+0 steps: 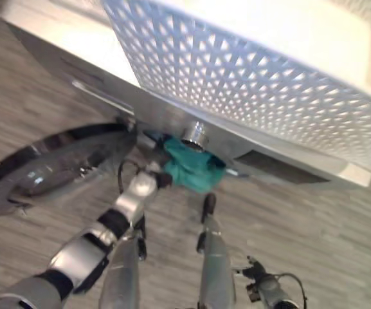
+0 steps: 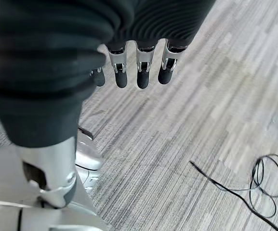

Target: Grab the laundry basket,head to the washer,open it,put in the laundry and shut it.

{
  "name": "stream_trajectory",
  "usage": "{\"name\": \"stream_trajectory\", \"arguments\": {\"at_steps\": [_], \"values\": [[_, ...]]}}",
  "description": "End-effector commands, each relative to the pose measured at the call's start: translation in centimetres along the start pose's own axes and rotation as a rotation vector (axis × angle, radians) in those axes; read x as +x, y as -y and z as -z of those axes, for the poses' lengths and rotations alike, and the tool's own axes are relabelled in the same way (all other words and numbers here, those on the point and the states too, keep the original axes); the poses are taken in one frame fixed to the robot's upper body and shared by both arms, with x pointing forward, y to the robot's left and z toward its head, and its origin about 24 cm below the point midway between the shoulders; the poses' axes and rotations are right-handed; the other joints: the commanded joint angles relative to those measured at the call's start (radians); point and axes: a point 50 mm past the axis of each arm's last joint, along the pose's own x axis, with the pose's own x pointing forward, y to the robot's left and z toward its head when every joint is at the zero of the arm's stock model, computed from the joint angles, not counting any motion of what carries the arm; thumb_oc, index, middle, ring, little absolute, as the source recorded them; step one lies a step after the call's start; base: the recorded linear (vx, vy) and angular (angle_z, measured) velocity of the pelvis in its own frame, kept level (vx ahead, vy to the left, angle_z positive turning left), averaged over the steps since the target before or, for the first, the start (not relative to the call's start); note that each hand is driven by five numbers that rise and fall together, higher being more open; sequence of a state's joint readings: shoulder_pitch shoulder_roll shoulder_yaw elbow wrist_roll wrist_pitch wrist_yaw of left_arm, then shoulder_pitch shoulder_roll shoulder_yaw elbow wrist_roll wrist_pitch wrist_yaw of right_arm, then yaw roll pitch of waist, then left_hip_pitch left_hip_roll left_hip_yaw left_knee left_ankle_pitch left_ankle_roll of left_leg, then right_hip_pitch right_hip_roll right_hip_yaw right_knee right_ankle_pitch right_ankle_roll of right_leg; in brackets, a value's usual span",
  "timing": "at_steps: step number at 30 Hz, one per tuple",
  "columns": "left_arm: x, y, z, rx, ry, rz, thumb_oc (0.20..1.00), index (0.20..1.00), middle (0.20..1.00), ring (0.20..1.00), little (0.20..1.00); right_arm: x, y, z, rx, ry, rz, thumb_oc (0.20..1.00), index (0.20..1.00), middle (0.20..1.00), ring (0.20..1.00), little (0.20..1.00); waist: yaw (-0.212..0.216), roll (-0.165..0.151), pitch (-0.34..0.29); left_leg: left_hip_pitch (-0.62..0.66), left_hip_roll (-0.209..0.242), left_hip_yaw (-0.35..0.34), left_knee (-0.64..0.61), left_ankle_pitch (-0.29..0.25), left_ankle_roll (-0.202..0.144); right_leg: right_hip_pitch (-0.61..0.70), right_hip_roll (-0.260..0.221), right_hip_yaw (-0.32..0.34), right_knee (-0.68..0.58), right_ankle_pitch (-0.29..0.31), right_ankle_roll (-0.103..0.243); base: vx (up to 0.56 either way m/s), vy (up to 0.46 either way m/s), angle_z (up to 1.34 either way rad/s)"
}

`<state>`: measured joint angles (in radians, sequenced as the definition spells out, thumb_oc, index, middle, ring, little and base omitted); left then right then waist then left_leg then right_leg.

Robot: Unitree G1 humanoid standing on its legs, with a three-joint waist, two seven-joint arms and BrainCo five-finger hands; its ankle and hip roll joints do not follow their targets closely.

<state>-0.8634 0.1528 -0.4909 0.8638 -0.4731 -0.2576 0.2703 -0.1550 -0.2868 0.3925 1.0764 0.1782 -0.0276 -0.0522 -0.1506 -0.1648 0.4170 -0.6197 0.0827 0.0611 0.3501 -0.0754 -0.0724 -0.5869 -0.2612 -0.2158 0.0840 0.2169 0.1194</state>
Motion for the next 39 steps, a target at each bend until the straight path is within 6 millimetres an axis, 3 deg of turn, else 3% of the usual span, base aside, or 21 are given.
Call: {"name": "stream_trajectory", "arguments": {"at_steps": [1, 8, 15, 19, 20, 21, 22, 24, 25, 26, 27, 28, 29, 30, 31, 32, 33, 34, 35, 38, 39], "values": [[0.2, 1.1, -1.6, -0.131, 0.088, -0.043, 0.2, 0.2, 0.2, 0.2, 0.2, -0.7, -2.0, 1.0, -0.054, 0.025, -0.069, 1.0, 1.0, 1.0, 1.0, 1.0, 0.005, 0.028, -0.072, -0.055, 0.052, 0.005, -0.017, -0.005, -0.041, -0.06, -0.044, 0.018, 0.093, -0.136, 0.073, -0.04, -0.087, -0.19], [1.9, -1.6, -4.9, -0.232, 0.164, -0.189, 0.2, 0.2, 0.2, 0.2, 0.2, -0.5, -1.7, -2.7, -0.036, 0.172, -0.05, 1.0, 1.0, 1.0, 1.0, 1.0, -0.029, 0.002, -0.068, -0.2, 0.096, -0.011, 0.044, -0.011, -0.046, -0.223, -0.014, 0.041, 0.138, -0.141, 0.064, -0.05, -0.081, -0.15], [4.4, -8.6, -12.2, -0.464, 0.278, -0.442, 0.2, 0.2, 0.2, 0.2, 0.2, -1.0, -1.5, -6.0, -0.064, 0.319, -0.069, 1.0, 1.0, 1.0, 1.0, 1.0, -0.097, -0.025, -0.095, -0.292, 0.158, -0.014, 0.066, -0.013, -0.073, -0.353, 0.023, 0.06, 0.174, -0.147, 0.062, 0.03, -0.086, -0.13], [4.8, -11.4, -21.6, -0.6, 0.453, -0.432, 0.2, 0.2, 0.2, 0.2, 0.2, -1.1, 0.2, -7.8, -0.091, 0.378, -0.049, 1.0, 1.0, 1.0, 1.0, 1.0, -0.139, -0.024, -0.117, -0.301, 0.191, -0.001, 0.059, -0.009, -0.087, -0.377, 0.048, 0.067, 0.157, -0.136, 0.069, 0.05, -0.053, -0.18], [4.0, -10.6, -27.4, -0.706, 0.596, -0.348, 0.2, 0.2, 0.2, 0.2, 0.2, -1.2, 1.7, -8.3, -0.094, 0.388, -0.015, 1.0, 1.0, 1.0, 1.0, 1.0, -0.149, -0.014, -0.121, -0.309, 0.196, 0.002, 0.055, -0.003, -0.089, -0.388, 0.055, 0.075, 0.153, -0.133, 0.073, 0.09, -0.051, -0.1], [3.1, -10.0, -30.6, -0.775, 0.687, -0.281, 0.2, 0.2, 0.2, 0.2, 0.2, -1.3, 2.5, -8.9, -0.086, 0.403, 0.009, 1.0, 1.0, 1.0, 1.0, 1.0, -0.153, -0.005, -0.117, -0.313, 0.197, 0.005, 0.048, 0.002, -0.09, -0.396, 0.057, 0.077, 0.15, -0.131, 0.076, 0.1, -0.064, -0.1], [1.5, -7.3, -35.0, -0.893, 0.823, -0.121, 0.2, 0.2, 0.2, 0.2, 0.2, -1.5, 3.6, -9.2, -0.083, 0.413, 0.038, 1.0, 1.0, 1.0, 1.0, 1.0, -0.157, 0.008, -0.114, -0.32, 0.192, 0.005, 0.033, 0.007, -0.091, -0.404, 0.062, 0.078, 0.139, -0.13, 0.079, 0.09, -0.059, -0.07], [-0.2, -4.2, -36.7, -1.043, 0.919, 0.043, 0.2, 0.2, 0.2, 0.2, 0.2, -2.1, 4.3, -9.0, -0.086, 0.435, 0.057, 1.0, 1.0, 1.0, 1.0, 1.0, -0.153, 0.022, -0.108, -0.324, 0.184, 0.004, 0.013, 0.017, -0.09, -0.41, 0.065, 0.074, 0.125, -0.13, 0.08, 0.09, -0.057, 0.01], [-0.2, -3.3, -36.2, -1.059, 0.907, 0.07, 0.2, 0.2, 0.2, 0.2, 0.2, -2.2, 4.3, -8.7, -0.092, 0.431, 0.057, 1.0, 1.0, 1.0, 1.0, 1.0, -0.15, 0.026, -0.106, -0.324, 0.181, 0.002, 0.007, 0.02, -0.09, -0.411, 0.067, 0.075, 0.124, -0.13, 0.079, 0.06, -0.031, 0.09], [0.3, -2.4, -35.2, -1.055, 0.868, 0.084, 0.347, 0.347, 0.347, 0.347, 0.347, -2.3, 4.3, -8.4, -0.101, 0.427, 0.051, 1.0, 1.0, 1.0, 1.0, 1.0, -0.147, 0.03, -0.105, -0.321, 0.178, 0.001, 0.001, 0.023, -0.089, -0.411, 0.067, 0.074, 0.125, -0.132, 0.077, 0.03, -0.018, 0.11], [1.1, -1.3, -33.8, -0.998, 0.8, 0.09, 1.0, 1.0, 1.0, 1.0, 1.0, -2.5, 4.2, -8.3, -0.105, 0.431, 0.044, 1.0, 1.0, 1.0, 1.0, 1.0, -0.146, 0.033, -0.104, -0.316, 0.175, 0.0, -0.008, 0.028, -0.088, -0.41, 0.068, 0.075, 0.125, -0.133, 0.075, 0.02, -0.009, 0.08], [1.6, -0.7, -32.8, -0.931, 0.755, 0.091, 1.0, 1.0, 1.0, 1.0, 1.0, -2.6, 4.1, -8.1, -0.1, 0.428, 0.039, 1.0, 1.0, 1.0, 1.0, 1.0, -0.145, 0.034, -0.106, -0.309, 0.173, 0.002, -0.017, 0.032, -0.089, -0.405, 0.068, 0.074, 0.123, -0.134, 0.073, 0.02, 0.018, 0.07], [4.5, -2.3, -28.5, -0.536, 0.557, 0.016, 1.0, 1.0, 1.0, 1.0, 1.0, -2.9, 4.8, -8.7, -0.108, 0.456, 0.035, 1.0, 1.0, 1.0, 1.0, 1.0, -0.144, 0.041, -0.103, -0.293, 0.174, 0.005, -0.029, 0.039, -0.092, -0.396, 0.071, 0.075, 0.121, -0.135, 0.069, 0.01, 0.025, 0.04], [4.5, -2.3, -28.6, -0.533, 0.558, 0.018, 1.0, 1.0, 1.0, 1.0, 1.0, -2.9, 4.7, -8.8, -0.108, 0.458, 0.033, 1.0, 1.0, 1.0, 1.0, 1.0, -0.146, 0.039, -0.102, -0.293, 0.172, 0.006, -0.03, 0.043, -0.091, -0.397, 0.069, 0.075, 0.119, -0.133, 0.069, -0.01, 0.058, -0.03], [5.7, -8.4, -25.0, 0.2, 0.328, -0.151, 1.0, 1.0, 1.0, 1.0, 1.0, -3.1, 6.5, -8.8, -0.145, 0.451, 0.054, 1.0, 1.0, 1.0, 1.0, 1.0, -0.14, 0.056, -0.108, -0.286, 0.172, 0.008, -0.041, 0.059, -0.092, -0.388, 0.07, 0.077, 0.108, -0.123, 0.064, -0.02, 0.036, -0.04], [5.7, -8.4, -25.1, 0.205, 0.329, -0.15, 1.0, 1.0, 1.0, 1.0, 1.0, -3.1, 6.4, -8.9, -0.144, 0.453, 0.053, 1.0, 1.0, 1.0, 1.0, 1.0, -0.14, 0.053, -0.106, -0.285, 0.172, 0.008, -0.041, 0.058, -0.092, -0.387, 0.07, 0.077, 0.108, -0.123, 0.064, -0.03, 0.064, -0.08], [5.8, -9.0, -25.2, 0.92, 0.239, -0.259, 1.0, 1.0, 1.0, 1.0, 1.0, -3.1, 7.3, -8.6, -0.191, 0.434, 0.067, 1.0, 1.0, 1.0, 1.0, 1.0, -0.143, 0.059, -0.118, -0.288, 0.179, 0.007, -0.041, 0.063, -0.093, -0.388, 0.068, 0.073, 0.104, -0.118, 0.062, -0.02, 0.027, 0.08], [5.8, -8.9, -25.2, 0.925, 0.24, -0.259, 1.0, 1.0, 1.0, 1.0, 1.0, -3.1, 7.2, -8.6, -0.189, 0.435, 0.066, 1.0, 1.0, 1.0, 1.0, 1.0, -0.142, 0.057, -0.117, -0.288, 0.179, 0.007, -0.04, 0.062, -0.093, -0.388, 0.069, 0.073, 0.105, -0.118, 0.062, -0.02, 0.059, 0.11], [6.1, -8.9, -23.3, 1.42, 0.132, -0.246, 1.0, 1.0, 1.0, 1.0, 1.0, -3.6, 7.9, -8.6, -0.239, 0.444, 0.074, 1.0, 1.0, 1.0, 1.0, 1.0, -0.155, 0.055, -0.123, -0.29, 0.191, 0.008, -0.035, 0.058, -0.095, -0.392, 0.071, 0.075, 0.109, -0.119, 0.062, -0.01, 0.044, 0.14], [6.7, -7.0, -20.4, 1.685, 0.114, -0.174, 1.0, 1.0, 1.0, 1.0, 1.0, -3.5, 7.9, -8.3, -0.251, 0.438, 0.085, 1.0, 1.0, 1.0, 1.0, 1.0, -0.155, 0.058, -0.13, -0.288, 0.194, 0.004, -0.036, 0.049, -0.097, -0.391, 0.077, 0.076, 0.113, -0.127, 0.06, -0.01, 0.051, 0.01], [6.8, -5.7, -17.7, 1.77, 0.095, -0.092, 1.0, 1.0, 1.0, 1.0, 1.0, -3.4, 7.8, -7.8, -0.254, 0.426, 0.095, 1.0, 1.0, 1.0, 1.0, 1.0, -0.149, 0.063, -0.128, -0.283, 0.193, 0.002, -0.042, 0.049, -0.098, -0.384, 0.077, 0.073, 0.111, -0.132, 0.06, 0.0, 0.0, 0.0]]}}
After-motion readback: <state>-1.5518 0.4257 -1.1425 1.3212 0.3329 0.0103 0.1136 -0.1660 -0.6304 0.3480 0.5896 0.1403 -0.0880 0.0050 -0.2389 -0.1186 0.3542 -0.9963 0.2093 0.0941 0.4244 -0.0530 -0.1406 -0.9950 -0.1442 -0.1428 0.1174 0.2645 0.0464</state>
